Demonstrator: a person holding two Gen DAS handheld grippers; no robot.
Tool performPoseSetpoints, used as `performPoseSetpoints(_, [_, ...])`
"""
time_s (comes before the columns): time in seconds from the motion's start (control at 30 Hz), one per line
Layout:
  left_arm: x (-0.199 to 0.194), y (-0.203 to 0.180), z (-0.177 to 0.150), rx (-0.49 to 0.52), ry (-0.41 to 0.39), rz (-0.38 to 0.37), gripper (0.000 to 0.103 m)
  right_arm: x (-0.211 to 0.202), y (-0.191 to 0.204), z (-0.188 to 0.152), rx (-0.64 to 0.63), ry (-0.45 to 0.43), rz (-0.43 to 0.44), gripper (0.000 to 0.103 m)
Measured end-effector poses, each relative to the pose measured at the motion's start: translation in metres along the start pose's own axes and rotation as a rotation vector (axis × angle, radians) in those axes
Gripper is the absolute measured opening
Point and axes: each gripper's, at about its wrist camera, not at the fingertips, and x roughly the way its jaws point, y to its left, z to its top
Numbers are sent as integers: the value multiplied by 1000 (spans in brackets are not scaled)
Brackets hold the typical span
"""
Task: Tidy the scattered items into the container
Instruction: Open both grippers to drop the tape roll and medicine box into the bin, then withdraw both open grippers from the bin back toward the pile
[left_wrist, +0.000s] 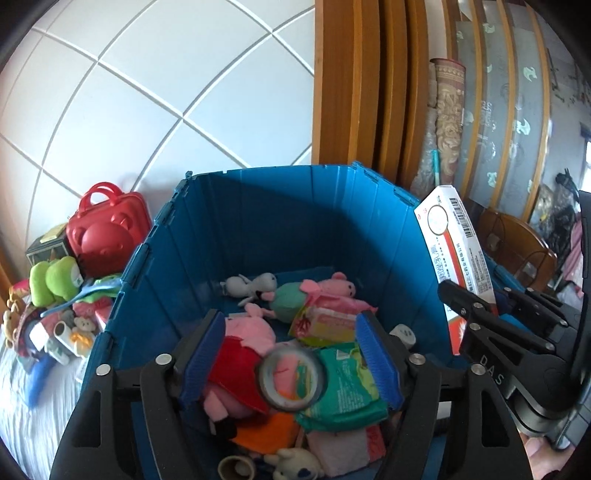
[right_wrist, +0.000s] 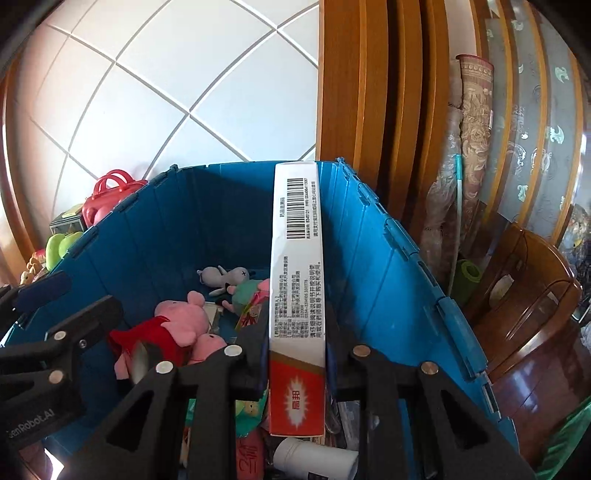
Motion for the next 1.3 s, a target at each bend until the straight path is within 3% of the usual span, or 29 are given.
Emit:
performPoseSetpoints(0.07, [-1, -1, 0, 7, -6, -1, 82, 0, -2, 1, 15, -3, 3, 24])
performPoseSetpoints(0.13, [0, -2, 0, 10, -5, -1, 82, 0, -4, 1, 25, -5, 5, 34])
performPoseSetpoints(0.2, [0, -2, 0, 8, -3, -3, 82, -2, -4, 2, 26, -6, 4, 55])
performPoseSetpoints(0.23, [0, -2, 0, 6, -1, -5, 82, -2, -4, 3, 25, -8, 4, 59])
performPoseSetpoints(0.43, [-2, 1, -1, 0, -7, 11, 82, -6, -6, 1, 38, -12, -3, 68])
performPoseSetpoints(0.5, [-6, 3, -3, 5, -18, 36, 82, -9, -4, 1, 32, -16, -1, 77])
performPoseSetpoints(0.83, [-64, 60, -9, -62, -106, 128, 85, -38, 46, 9, -11, -80, 90, 89])
performPoseSetpoints(1.3, [-126, 224, -48, -181, -126, 251, 86, -76, 226, 14, -145, -132, 217, 92])
